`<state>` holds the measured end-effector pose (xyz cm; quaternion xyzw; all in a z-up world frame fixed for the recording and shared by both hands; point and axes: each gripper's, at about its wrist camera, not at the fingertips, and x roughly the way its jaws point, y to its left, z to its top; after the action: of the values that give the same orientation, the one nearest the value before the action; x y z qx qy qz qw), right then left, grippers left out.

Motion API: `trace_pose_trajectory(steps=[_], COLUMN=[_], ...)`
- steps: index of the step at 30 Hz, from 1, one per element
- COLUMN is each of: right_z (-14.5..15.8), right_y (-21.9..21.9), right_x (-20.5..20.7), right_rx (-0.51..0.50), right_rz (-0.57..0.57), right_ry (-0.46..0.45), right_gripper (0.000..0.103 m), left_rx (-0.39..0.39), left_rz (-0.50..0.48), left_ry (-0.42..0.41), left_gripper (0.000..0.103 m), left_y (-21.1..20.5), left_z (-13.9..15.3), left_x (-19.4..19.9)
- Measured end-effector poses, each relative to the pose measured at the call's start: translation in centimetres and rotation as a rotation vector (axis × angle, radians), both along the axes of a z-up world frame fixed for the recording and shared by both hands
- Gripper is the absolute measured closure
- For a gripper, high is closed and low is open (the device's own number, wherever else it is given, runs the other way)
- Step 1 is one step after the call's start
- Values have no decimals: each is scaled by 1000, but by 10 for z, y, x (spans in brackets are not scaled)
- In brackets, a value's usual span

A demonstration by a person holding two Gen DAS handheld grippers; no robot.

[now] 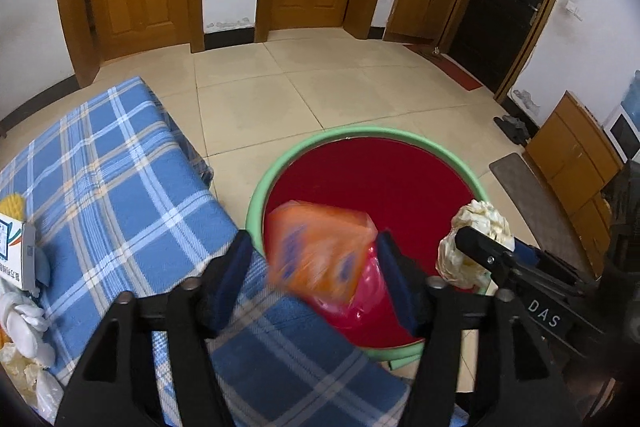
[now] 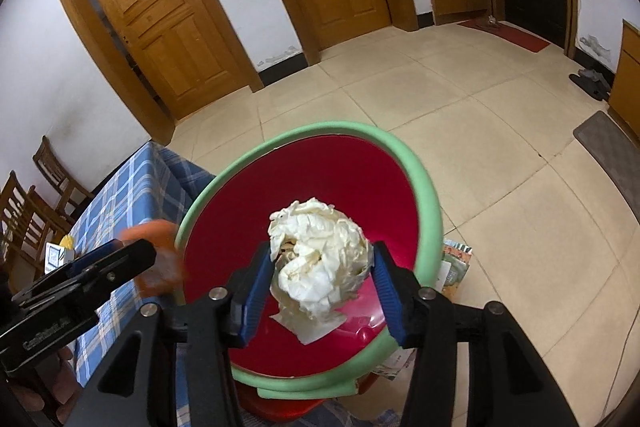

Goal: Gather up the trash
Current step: 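Carry the orange box and tissue to the red basin and release both, then move both tools back over the table toward the remaining trash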

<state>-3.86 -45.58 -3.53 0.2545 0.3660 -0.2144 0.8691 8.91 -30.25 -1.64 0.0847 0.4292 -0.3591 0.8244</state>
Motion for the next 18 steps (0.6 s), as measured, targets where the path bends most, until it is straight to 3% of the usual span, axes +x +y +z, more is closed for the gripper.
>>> trace_pose_trajectory(steps=[18], right_z=[23], right_y=[14], right_x=[-6], right_rx=[-6], right_rz=[33], right_ry=[-47], right_gripper=[42], left_rx=[-24], left_rz=[106], left_ry=[-13], left_gripper=[34], left_y=[44], left_z=[18], left_x=[-1])
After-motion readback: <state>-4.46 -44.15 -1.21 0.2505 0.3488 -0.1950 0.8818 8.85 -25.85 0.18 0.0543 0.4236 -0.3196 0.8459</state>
